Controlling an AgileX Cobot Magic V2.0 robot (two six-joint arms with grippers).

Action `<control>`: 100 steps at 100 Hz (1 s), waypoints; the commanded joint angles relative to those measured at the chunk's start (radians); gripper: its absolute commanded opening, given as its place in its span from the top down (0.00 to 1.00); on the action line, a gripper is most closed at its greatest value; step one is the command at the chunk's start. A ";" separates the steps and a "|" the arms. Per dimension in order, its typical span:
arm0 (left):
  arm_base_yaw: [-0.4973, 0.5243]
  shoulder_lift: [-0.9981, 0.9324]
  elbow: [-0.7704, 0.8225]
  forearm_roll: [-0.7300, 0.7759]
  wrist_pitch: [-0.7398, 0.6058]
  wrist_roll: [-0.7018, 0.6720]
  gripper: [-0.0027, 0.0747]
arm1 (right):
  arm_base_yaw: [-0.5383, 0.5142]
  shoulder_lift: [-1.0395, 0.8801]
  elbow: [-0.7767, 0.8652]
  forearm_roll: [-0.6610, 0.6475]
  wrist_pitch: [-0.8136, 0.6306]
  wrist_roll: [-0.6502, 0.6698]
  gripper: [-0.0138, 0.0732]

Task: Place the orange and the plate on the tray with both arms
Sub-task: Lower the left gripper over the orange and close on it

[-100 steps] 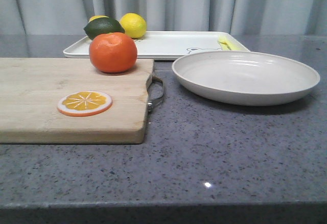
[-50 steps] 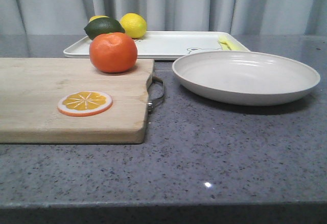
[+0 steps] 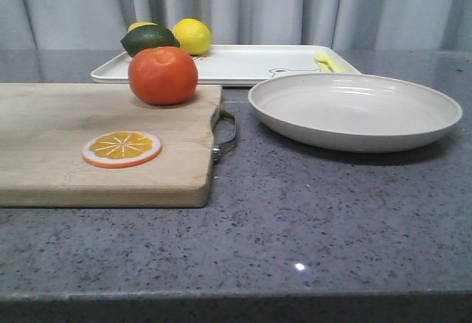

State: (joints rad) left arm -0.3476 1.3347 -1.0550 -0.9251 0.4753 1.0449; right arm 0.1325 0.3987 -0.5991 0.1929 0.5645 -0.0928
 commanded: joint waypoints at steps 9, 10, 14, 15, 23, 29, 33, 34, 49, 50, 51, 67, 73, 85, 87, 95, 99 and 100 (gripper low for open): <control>-0.039 0.074 -0.084 -0.035 -0.064 0.004 0.24 | -0.003 0.017 -0.034 0.005 -0.084 -0.004 0.32; -0.042 0.077 -0.086 -0.037 -0.069 0.004 0.24 | -0.003 0.017 -0.034 0.005 -0.084 -0.004 0.32; -0.043 0.096 -0.094 -0.043 -0.080 0.004 0.24 | -0.003 0.017 -0.034 0.005 -0.084 -0.004 0.32; -0.043 0.099 -0.098 -0.044 -0.082 0.004 0.24 | -0.003 0.017 -0.034 0.005 -0.084 -0.004 0.32; -0.043 0.125 -0.104 -0.070 -0.101 0.004 0.24 | -0.003 0.017 -0.034 0.005 -0.084 -0.004 0.32; -0.043 0.134 -0.104 -0.071 -0.112 0.004 0.24 | -0.003 0.017 -0.034 0.005 -0.084 -0.004 0.32; -0.043 0.141 -0.104 -0.071 -0.112 0.002 0.24 | -0.003 0.017 -0.034 0.005 -0.084 -0.004 0.32; -0.043 0.142 -0.104 -0.071 -0.112 0.002 0.24 | -0.003 0.017 -0.034 0.005 -0.084 -0.004 0.32; -0.043 0.169 -0.104 -0.073 -0.112 0.002 0.24 | -0.003 0.017 -0.034 0.005 -0.084 -0.004 0.32; -0.043 0.170 -0.104 -0.073 -0.112 0.002 0.24 | -0.003 0.017 -0.034 0.005 -0.084 -0.004 0.32; -0.043 0.175 -0.104 -0.073 -0.112 0.002 0.24 | -0.003 0.017 -0.034 0.005 -0.084 -0.004 0.32; -0.043 0.216 -0.104 -0.073 -0.112 0.002 0.24 | -0.003 0.017 -0.034 0.005 -0.084 -0.004 0.32; -0.043 0.231 -0.104 -0.073 -0.112 0.002 0.24 | -0.003 0.017 -0.034 0.005 -0.084 -0.004 0.32; -0.043 0.254 -0.104 -0.073 -0.112 0.002 0.24 | -0.003 0.017 -0.034 0.005 -0.084 -0.004 0.32; -0.043 0.257 -0.104 -0.073 -0.112 0.002 0.24 | -0.003 0.017 -0.034 0.005 -0.084 -0.004 0.32; -0.043 0.273 -0.104 -0.073 -0.112 0.002 0.24 | -0.003 0.017 -0.034 0.005 -0.084 -0.004 0.32; -0.043 0.277 -0.104 -0.073 -0.110 0.002 0.24 | -0.003 0.017 -0.034 0.005 -0.084 -0.004 0.32; -0.043 0.279 -0.104 -0.073 -0.110 0.002 0.24 | -0.003 0.017 -0.034 0.005 -0.084 -0.004 0.32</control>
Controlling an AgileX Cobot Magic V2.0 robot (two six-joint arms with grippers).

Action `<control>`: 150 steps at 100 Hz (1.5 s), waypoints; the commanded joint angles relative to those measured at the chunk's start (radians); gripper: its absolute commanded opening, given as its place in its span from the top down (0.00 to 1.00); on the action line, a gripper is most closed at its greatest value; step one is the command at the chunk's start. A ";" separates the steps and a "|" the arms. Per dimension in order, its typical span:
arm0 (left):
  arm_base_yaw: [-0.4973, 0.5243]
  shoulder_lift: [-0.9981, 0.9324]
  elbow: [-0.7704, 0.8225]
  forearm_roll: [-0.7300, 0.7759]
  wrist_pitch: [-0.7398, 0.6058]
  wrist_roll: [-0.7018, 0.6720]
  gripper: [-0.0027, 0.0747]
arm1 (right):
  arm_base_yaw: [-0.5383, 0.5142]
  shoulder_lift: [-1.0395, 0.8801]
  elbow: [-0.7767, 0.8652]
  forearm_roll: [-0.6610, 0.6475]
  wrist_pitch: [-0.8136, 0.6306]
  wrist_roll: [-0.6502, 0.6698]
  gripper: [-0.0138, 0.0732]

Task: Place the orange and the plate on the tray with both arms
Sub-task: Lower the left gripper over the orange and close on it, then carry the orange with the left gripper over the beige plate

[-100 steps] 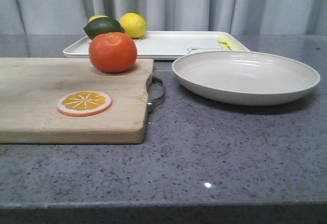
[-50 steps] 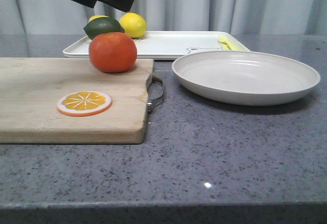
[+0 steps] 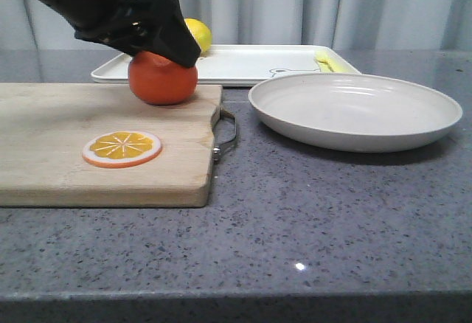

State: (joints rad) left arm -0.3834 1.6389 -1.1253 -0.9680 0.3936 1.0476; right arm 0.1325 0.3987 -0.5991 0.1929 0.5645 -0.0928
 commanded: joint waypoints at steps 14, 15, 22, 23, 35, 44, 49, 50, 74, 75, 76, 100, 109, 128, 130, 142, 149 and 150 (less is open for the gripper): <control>-0.007 -0.023 -0.034 -0.030 -0.027 0.000 0.32 | -0.003 0.017 -0.034 0.005 -0.084 -0.004 0.32; -0.007 -0.023 -0.034 -0.030 -0.027 0.000 0.33 | -0.003 0.017 -0.034 0.005 -0.084 -0.004 0.32; -0.007 -0.023 -0.034 -0.030 -0.022 0.000 0.40 | -0.003 0.017 -0.034 0.005 -0.084 -0.004 0.32; -0.007 -0.023 -0.034 -0.030 -0.020 0.000 0.41 | -0.003 0.017 -0.034 0.005 -0.084 -0.004 0.32; -0.007 -0.023 -0.034 -0.030 -0.008 0.000 0.50 | -0.003 0.017 -0.034 0.005 -0.084 -0.004 0.32; -0.007 -0.027 -0.034 -0.030 -0.002 0.000 0.52 | -0.003 0.017 -0.034 0.005 -0.084 -0.004 0.32; -0.007 -0.032 -0.034 -0.035 0.003 -0.002 0.52 | -0.003 0.017 -0.034 0.005 -0.084 -0.004 0.32; -0.007 -0.033 -0.034 -0.040 0.003 -0.002 0.52 | -0.003 0.017 -0.034 0.005 -0.084 -0.004 0.32; -0.043 -0.058 -0.090 -0.064 0.070 -0.002 0.52 | -0.003 0.017 -0.034 0.005 -0.084 -0.004 0.32; -0.045 -0.058 -0.094 -0.064 0.073 -0.002 0.52 | -0.003 0.017 -0.034 0.005 -0.084 -0.004 0.32; -0.051 -0.058 -0.099 -0.064 0.073 -0.002 0.52 | -0.003 0.017 -0.034 0.005 -0.084 -0.004 0.32; -0.204 -0.012 -0.225 -0.062 0.029 -0.002 0.52 | -0.003 0.017 -0.034 0.005 -0.084 -0.004 0.32; -0.256 0.038 -0.279 -0.062 0.019 -0.004 0.52 | -0.003 0.017 -0.034 0.005 -0.084 -0.004 0.32; -0.310 0.156 -0.387 -0.062 0.019 -0.018 0.52 | -0.003 0.017 -0.034 0.005 -0.084 -0.004 0.32; -0.315 0.169 -0.397 -0.062 0.019 -0.020 0.52 | -0.003 0.017 -0.034 0.005 -0.084 -0.004 0.32; -0.322 0.234 -0.442 -0.062 0.028 -0.030 0.52 | -0.003 0.017 -0.034 0.005 -0.084 -0.004 0.32; -0.322 0.258 -0.452 -0.062 0.031 -0.051 0.52 | -0.003 0.017 -0.034 0.005 -0.084 -0.004 0.32; -0.322 0.262 -0.452 -0.062 0.031 -0.052 0.52 | -0.003 0.017 -0.034 0.005 -0.084 -0.004 0.32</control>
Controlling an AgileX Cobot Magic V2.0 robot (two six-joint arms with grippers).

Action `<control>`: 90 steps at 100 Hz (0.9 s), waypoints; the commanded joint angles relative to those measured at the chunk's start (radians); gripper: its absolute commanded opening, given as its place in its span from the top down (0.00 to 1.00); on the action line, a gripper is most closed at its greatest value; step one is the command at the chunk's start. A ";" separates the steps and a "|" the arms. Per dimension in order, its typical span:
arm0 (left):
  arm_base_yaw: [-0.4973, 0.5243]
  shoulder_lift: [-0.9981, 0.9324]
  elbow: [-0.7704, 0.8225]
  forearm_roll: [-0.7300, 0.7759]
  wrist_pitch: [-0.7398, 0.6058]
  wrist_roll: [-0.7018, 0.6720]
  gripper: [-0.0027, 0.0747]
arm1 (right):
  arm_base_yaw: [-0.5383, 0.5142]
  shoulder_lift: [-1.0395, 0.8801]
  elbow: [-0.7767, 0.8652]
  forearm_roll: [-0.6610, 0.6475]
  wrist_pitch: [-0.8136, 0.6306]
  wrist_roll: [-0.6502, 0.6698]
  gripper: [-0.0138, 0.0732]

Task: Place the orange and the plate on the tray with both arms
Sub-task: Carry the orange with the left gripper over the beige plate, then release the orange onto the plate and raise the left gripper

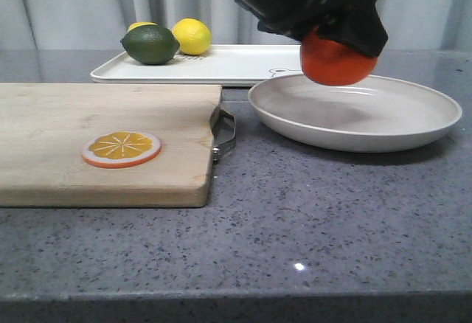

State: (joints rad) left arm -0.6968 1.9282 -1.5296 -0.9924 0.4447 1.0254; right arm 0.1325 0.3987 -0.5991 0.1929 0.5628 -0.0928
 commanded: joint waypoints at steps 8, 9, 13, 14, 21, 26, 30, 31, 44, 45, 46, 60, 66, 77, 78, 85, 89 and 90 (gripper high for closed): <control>-0.008 -0.013 -0.048 -0.038 -0.013 -0.030 0.52 | -0.003 0.017 -0.034 0.005 -0.083 -0.004 0.32; -0.008 -0.011 -0.048 -0.038 -0.009 -0.030 0.52 | -0.003 0.017 -0.034 0.005 -0.083 -0.004 0.32; -0.008 -0.008 -0.048 -0.038 -0.002 -0.030 0.52 | -0.003 0.017 -0.034 0.005 -0.083 -0.004 0.32; -0.008 -0.005 -0.048 -0.038 -0.002 -0.030 0.52 | -0.003 0.017 -0.034 0.005 -0.083 -0.004 0.32; -0.008 0.004 -0.048 -0.038 0.007 -0.031 0.52 | -0.003 0.017 -0.034 0.005 -0.083 -0.004 0.32; -0.008 0.008 -0.048 -0.038 0.010 -0.031 0.52 | -0.003 0.017 -0.034 0.005 -0.083 -0.004 0.32; -0.008 0.008 -0.048 -0.042 0.014 -0.032 0.52 | -0.003 0.017 -0.034 0.005 -0.083 -0.004 0.32; -0.008 0.008 -0.048 -0.042 0.014 -0.032 0.52 | -0.003 0.017 -0.034 0.005 -0.083 -0.004 0.32; -0.008 0.008 -0.048 -0.042 0.020 -0.032 0.50 | -0.003 0.017 -0.034 0.005 -0.083 -0.004 0.32; -0.008 0.008 -0.048 -0.042 0.020 -0.032 0.49 | -0.003 0.017 -0.034 0.005 -0.083 -0.004 0.32; -0.008 0.008 -0.048 -0.042 0.020 -0.032 0.49 | -0.003 0.017 -0.034 0.005 -0.083 -0.004 0.32; -0.008 0.008 -0.048 -0.040 0.030 -0.032 0.36 | -0.003 0.017 -0.034 0.005 -0.083 -0.004 0.32; -0.008 0.008 -0.048 -0.040 0.042 -0.032 0.29 | -0.003 0.017 -0.034 0.005 -0.083 -0.004 0.32; -0.008 0.005 -0.048 -0.034 0.046 -0.031 0.16 | -0.003 0.017 -0.034 0.005 -0.083 -0.004 0.32; -0.008 0.004 -0.048 -0.034 0.046 -0.031 0.16 | -0.003 0.017 -0.034 0.005 -0.083 -0.004 0.32; -0.006 -0.006 -0.048 -0.035 0.030 -0.031 0.15 | -0.003 0.017 -0.034 0.005 -0.083 -0.004 0.32; -0.006 -0.017 -0.048 -0.037 0.021 -0.033 0.15 | -0.003 0.017 -0.034 0.005 -0.083 -0.004 0.32; -0.006 -0.019 -0.048 -0.037 0.021 -0.033 0.15 | -0.003 0.017 -0.034 0.005 -0.083 -0.004 0.32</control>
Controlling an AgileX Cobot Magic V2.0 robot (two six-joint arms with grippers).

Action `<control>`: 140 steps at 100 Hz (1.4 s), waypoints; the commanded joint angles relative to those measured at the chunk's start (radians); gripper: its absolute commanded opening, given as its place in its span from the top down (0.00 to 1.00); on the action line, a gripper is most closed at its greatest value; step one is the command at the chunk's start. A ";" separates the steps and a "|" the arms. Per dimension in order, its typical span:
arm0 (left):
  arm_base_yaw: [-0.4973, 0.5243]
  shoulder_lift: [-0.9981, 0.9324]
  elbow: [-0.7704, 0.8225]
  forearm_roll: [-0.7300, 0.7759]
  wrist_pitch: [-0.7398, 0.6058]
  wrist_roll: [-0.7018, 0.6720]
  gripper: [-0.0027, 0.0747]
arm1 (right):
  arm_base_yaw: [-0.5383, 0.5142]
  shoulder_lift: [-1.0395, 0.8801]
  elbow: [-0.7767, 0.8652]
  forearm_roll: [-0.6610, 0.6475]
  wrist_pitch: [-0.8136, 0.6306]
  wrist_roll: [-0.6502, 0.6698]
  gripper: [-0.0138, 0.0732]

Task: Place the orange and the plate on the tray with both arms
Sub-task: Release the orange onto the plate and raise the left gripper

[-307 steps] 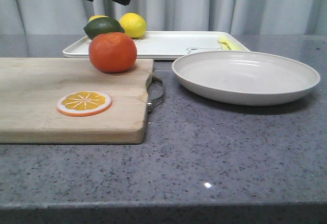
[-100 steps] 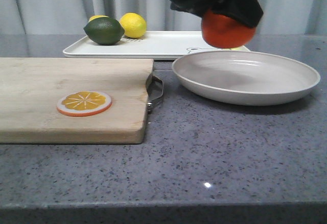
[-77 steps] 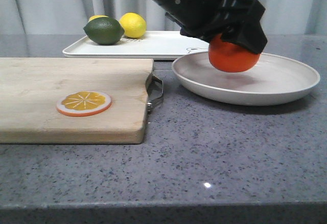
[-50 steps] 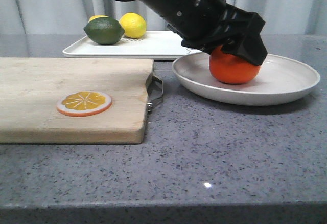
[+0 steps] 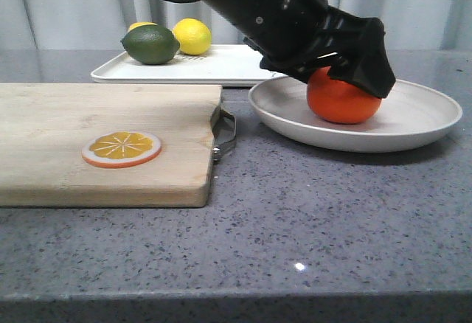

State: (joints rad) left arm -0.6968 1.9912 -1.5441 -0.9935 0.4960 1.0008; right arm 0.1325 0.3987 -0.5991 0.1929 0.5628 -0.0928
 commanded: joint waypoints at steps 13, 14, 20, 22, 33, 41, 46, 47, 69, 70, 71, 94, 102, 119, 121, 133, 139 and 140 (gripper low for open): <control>-0.006 -0.136 -0.033 -0.037 -0.060 -0.008 0.15 | -0.003 0.017 -0.034 0.005 -0.083 -0.004 0.32; -0.006 -0.139 -0.033 -0.037 -0.062 -0.008 0.15 | -0.003 0.017 -0.034 0.005 -0.083 -0.004 0.32; -0.006 -0.171 -0.033 -0.037 -0.081 -0.008 0.15 | -0.003 0.017 -0.034 0.005 -0.083 -0.004 0.32; -0.006 -0.182 -0.033 -0.037 -0.087 -0.008 0.15 | -0.003 0.017 -0.034 0.005 -0.083 -0.004 0.32; 0.004 -0.238 -0.031 -0.035 -0.094 -0.008 0.15 | -0.003 0.017 -0.034 0.005 -0.083 -0.004 0.32; 0.016 -0.287 -0.016 -0.035 -0.102 -0.008 0.15 | -0.003 0.017 -0.034 0.005 -0.083 -0.004 0.32; 0.028 -0.319 0.008 -0.035 -0.115 -0.008 0.16 | -0.003 0.017 -0.034 0.005 -0.083 -0.004 0.32; 0.032 -0.323 0.012 -0.035 -0.120 -0.008 0.16 | -0.003 0.017 -0.034 0.005 -0.083 -0.004 0.32; 0.116 -0.508 0.211 -0.035 -0.195 -0.008 0.17 | -0.003 0.017 -0.034 0.004 -0.076 -0.004 0.32; 0.121 -0.515 0.219 -0.035 -0.199 -0.008 0.17 | -0.003 0.017 -0.034 0.004 -0.076 -0.004 0.32; 0.124 -0.529 0.226 -0.035 -0.206 -0.008 0.17 | -0.003 0.017 -0.034 0.004 -0.076 -0.004 0.32; 0.189 -0.777 0.493 -0.035 -0.321 -0.008 0.17 | -0.003 0.017 -0.034 0.004 -0.076 -0.004 0.32; 0.201 -0.874 0.589 -0.035 -0.363 -0.008 0.17 | -0.003 0.017 -0.034 0.004 -0.076 -0.004 0.32; 0.251 -1.057 0.764 -0.035 -0.396 -0.008 0.17 | -0.003 0.017 -0.034 0.004 -0.072 -0.004 0.32; 0.259 -1.079 0.784 -0.035 -0.396 -0.008 0.17 | -0.003 0.017 -0.034 0.004 -0.071 -0.004 0.32; 0.309 -1.190 0.887 -0.039 -0.396 -0.008 0.17 | -0.003 0.017 -0.034 0.004 -0.056 -0.004 0.32; 0.336 -1.245 0.934 -0.038 -0.397 -0.008 0.17 | -0.003 0.017 -0.034 0.004 -0.043 -0.004 0.32; 0.343 -1.250 0.939 -0.038 -0.397 -0.008 0.17 | -0.003 0.017 -0.034 0.004 -0.042 -0.004 0.32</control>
State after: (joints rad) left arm -0.3930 0.8203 -0.6356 -1.0114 0.1433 1.0008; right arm 0.1325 0.3987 -0.5991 0.1929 0.5754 -0.0928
